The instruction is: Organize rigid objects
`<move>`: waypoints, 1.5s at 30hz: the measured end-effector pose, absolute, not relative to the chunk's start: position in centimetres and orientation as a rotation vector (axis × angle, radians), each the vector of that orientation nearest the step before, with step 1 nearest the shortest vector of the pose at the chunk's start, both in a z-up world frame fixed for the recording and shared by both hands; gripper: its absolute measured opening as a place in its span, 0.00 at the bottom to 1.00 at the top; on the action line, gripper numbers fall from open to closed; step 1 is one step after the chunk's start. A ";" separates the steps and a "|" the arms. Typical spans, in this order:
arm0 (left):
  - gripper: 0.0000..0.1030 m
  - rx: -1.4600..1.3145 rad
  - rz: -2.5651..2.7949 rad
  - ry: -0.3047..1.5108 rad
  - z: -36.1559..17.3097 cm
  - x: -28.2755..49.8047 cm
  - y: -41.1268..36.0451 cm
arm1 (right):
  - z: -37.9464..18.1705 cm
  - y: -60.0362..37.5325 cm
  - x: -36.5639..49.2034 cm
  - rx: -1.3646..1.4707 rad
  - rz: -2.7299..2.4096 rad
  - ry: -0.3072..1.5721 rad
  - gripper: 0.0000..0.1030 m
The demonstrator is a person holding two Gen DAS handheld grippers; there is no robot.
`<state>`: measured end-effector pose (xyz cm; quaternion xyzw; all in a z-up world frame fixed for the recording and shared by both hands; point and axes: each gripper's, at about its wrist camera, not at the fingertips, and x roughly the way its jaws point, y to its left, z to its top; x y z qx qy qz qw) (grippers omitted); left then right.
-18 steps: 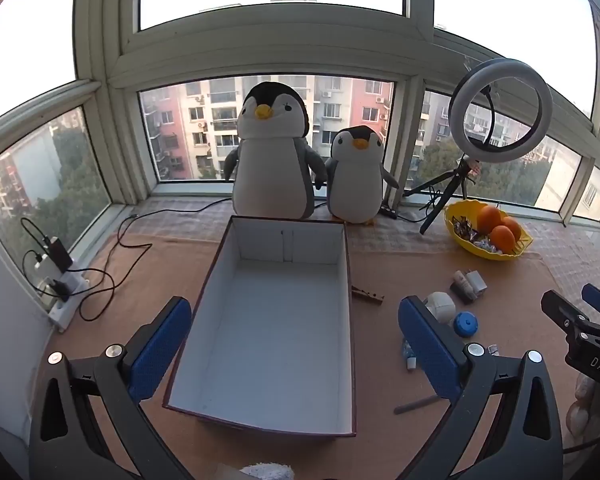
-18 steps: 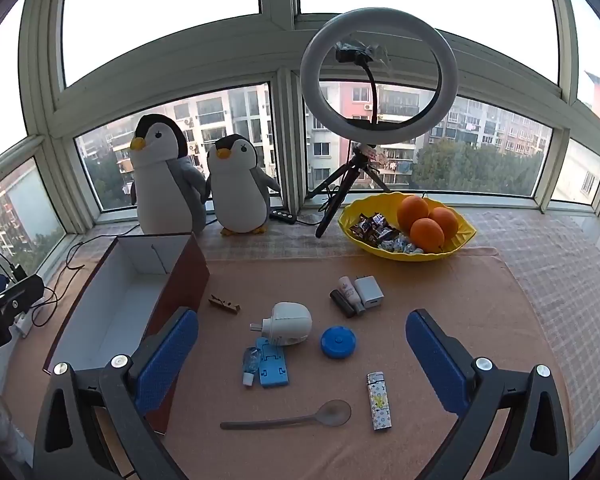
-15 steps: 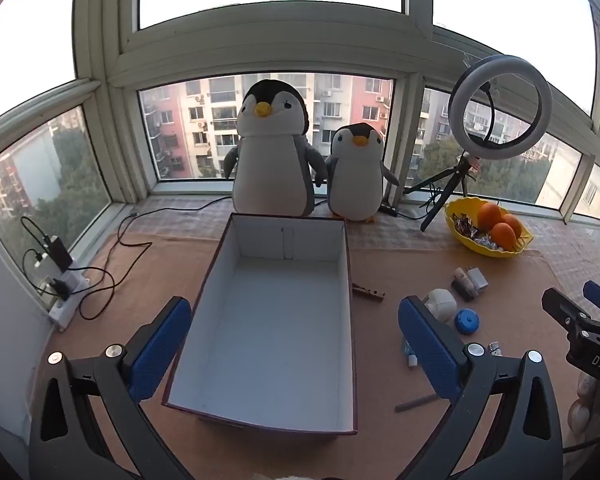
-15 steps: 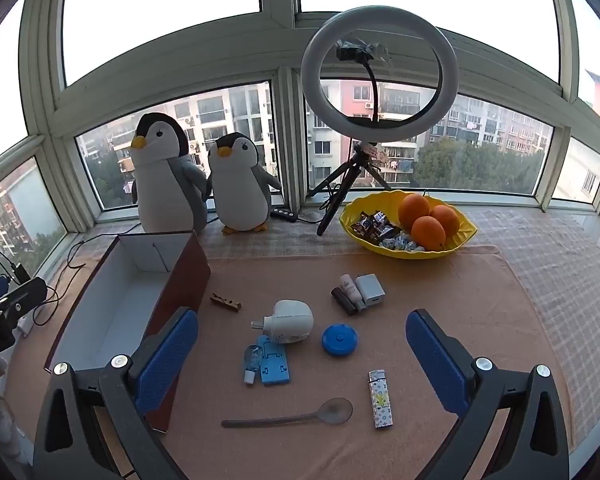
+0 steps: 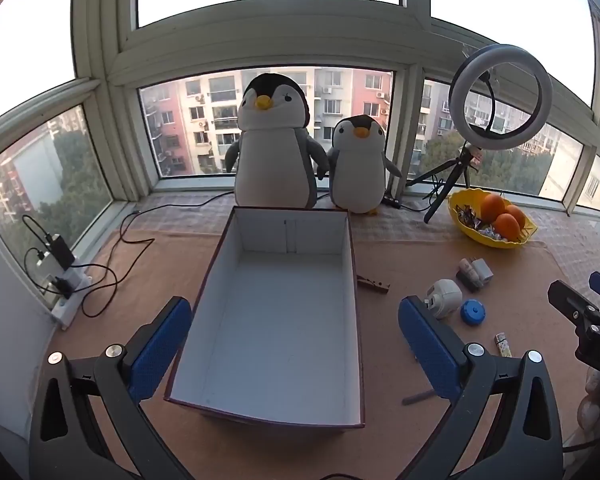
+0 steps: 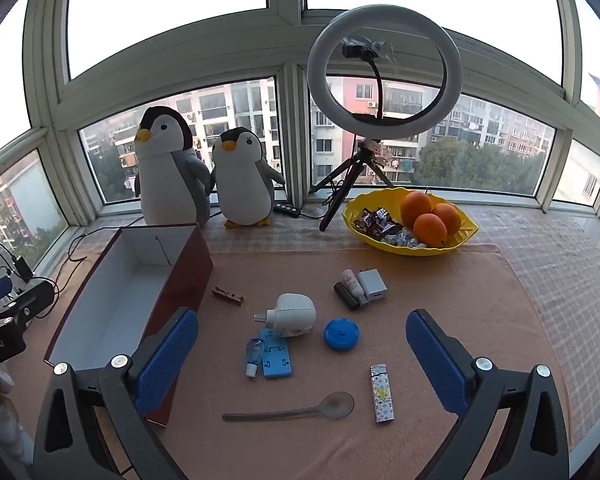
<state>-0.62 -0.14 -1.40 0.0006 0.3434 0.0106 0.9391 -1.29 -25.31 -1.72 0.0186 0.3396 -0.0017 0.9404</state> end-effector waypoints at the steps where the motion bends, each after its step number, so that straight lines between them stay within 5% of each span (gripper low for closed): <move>1: 1.00 0.000 0.020 0.701 -1.4 -0.7 -0.2 | -1.7 -25.2 -1.3 0.036 -0.002 0.694 0.99; 45: 1.00 0.001 0.007 0.711 -1.3 -0.5 -0.5 | -1.7 -24.7 -1.3 0.039 0.008 0.709 0.99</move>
